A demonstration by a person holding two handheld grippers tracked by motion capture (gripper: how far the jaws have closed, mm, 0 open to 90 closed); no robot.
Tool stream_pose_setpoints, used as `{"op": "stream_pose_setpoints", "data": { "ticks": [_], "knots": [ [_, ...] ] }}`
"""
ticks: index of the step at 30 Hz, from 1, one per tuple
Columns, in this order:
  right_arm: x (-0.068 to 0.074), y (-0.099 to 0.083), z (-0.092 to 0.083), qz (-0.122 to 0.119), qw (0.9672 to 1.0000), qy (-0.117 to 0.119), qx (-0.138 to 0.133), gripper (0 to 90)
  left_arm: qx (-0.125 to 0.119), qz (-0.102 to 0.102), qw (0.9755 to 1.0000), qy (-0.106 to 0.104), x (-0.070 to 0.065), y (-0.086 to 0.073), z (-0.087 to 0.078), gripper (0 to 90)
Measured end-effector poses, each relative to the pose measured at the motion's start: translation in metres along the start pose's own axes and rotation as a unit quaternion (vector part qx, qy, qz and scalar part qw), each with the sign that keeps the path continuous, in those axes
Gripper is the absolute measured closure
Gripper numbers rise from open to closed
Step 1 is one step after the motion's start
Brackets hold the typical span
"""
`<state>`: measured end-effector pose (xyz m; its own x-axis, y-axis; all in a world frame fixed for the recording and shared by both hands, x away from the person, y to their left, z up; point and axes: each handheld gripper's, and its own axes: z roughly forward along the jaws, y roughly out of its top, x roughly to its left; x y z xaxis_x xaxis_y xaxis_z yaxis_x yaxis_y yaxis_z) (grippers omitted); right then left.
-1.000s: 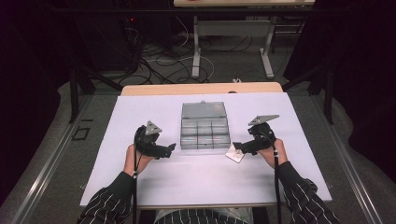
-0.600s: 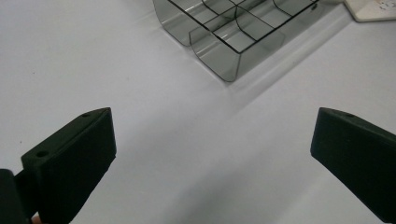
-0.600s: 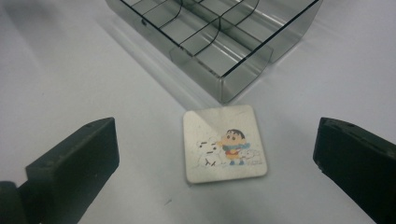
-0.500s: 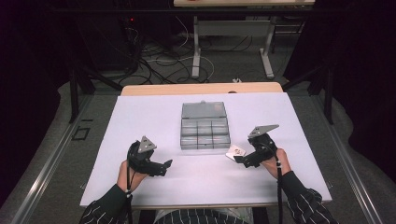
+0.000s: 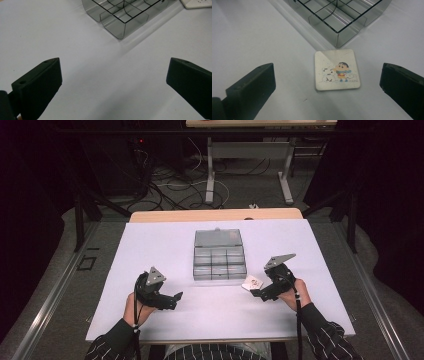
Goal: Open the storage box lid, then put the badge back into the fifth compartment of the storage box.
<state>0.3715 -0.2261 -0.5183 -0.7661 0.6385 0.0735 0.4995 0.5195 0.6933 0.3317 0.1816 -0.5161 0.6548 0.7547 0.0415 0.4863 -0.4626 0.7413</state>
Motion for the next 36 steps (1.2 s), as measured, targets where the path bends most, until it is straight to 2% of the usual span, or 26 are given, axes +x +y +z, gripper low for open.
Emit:
{"op": "stream_pose_setpoints", "data": {
  "ticks": [1,2,3,6,7,8,10,12,13,14,15,16,18,20,24,27,30,31,32,35,36],
  "knots": [
    [0.000,0.000,-0.001,0.003,0.9999,0.005,0.011,0.0,0.001,0.000,1.0000,0.000,0.000,0.000,0.000,0.3],
    [0.000,0.000,0.000,0.002,1.0000,0.003,0.003,0.0,0.004,0.005,1.0000,0.000,0.000,0.001,0.000,0.2],
    [-0.001,0.000,-0.001,0.002,0.9999,0.004,0.011,0.0,0.000,-0.001,1.0000,0.000,-0.001,0.000,0.001,0.3],
    [-0.001,0.000,0.000,-0.005,1.0000,0.004,-0.005,0.0,0.001,0.003,1.0000,0.001,-0.001,0.001,0.002,0.3],
    [0.000,0.001,0.000,-0.003,1.0000,0.001,0.000,0.0,0.005,0.002,1.0000,0.000,-0.001,0.001,0.001,0.3],
    [0.000,0.001,0.001,-0.007,0.9999,0.005,-0.006,0.0,0.004,0.003,1.0000,0.001,0.000,0.001,0.001,0.3],
    [0.001,0.002,0.002,-0.014,0.9999,0.005,0.004,0.0,0.002,0.005,1.0000,0.001,0.000,0.001,0.002,0.3],
    [0.001,0.002,0.007,-0.023,0.9997,0.007,-0.006,0.0,0.002,0.006,1.0000,0.002,0.000,0.001,0.002,0.3],
    [0.002,0.002,0.007,-0.021,0.9998,0.002,0.007,0.0,0.005,0.008,0.9999,0.001,0.000,0.002,0.002,0.3],
    [0.002,0.002,0.009,-0.024,0.9997,0.003,0.000,0.0,0.004,0.010,0.9999,0.001,0.000,0.002,0.002,0.3],
    [0.002,0.002,0.009,-0.026,0.9996,0.008,0.010,0.0,0.006,0.009,0.9999,0.001,0.000,0.002,0.002,0.3],
    [0.002,0.002,0.011,-0.027,0.9996,0.003,0.006,0.0,0.008,0.010,0.9999,0.000,0.000,0.002,0.002,0.3],
    [0.000,0.002,0.013,-0.035,0.9993,0.011,0.011,0.0,0.006,0.013,0.9999,0.000,0.000,0.002,0.003,0.3],
    [0.001,0.003,0.015,-0.026,0.9993,0.014,0.024,0.0,0.004,0.012,0.9999,0.000,0.000,0.002,0.003,0.3],
    [-0.001,0.004,0.021,-0.036,0.9988,0.016,0.028,0.0,0.004,0.014,0.9999,-0.004,0.000,0.002,0.003,0.3],
    [0.000,0.004,0.025,-0.032,0.9985,0.016,0.041,0.1,0.006,0.012,0.9999,-0.006,0.000,0.002,0.004,0.3],
    [-0.002,0.004,0.029,-0.036,0.9982,0.011,0.045,3.4,0.007,0.013,0.9998,-0.009,0.000,0.003,0.004,0.3],
    [-0.004,0.005,0.030,-0.039,0.9979,0.018,0.048,4.6,0.004,0.012,0.9999,-0.008,0.000,0.002,0.005,0.2],
    [-0.004,0.005,0.030,-0.032,0.9978,0.019,0.055,6.0,0.005,0.014,0.9998,-0.010,0.000,0.002,0.005,0.3],
    [-0.007,0.005,0.034,-0.028,0.9984,0.012,0.048,12.0,0.009,0.011,0.9998,-0.014,0.001,0.002,0.005,0.2],
    [-0.009,0.006,0.034,-0.029,0.9978,0.015,0.058,13.0,0.007,0.012,0.9998,-0.014,0.001,0.002,0.005,0.2]
  ]
}}
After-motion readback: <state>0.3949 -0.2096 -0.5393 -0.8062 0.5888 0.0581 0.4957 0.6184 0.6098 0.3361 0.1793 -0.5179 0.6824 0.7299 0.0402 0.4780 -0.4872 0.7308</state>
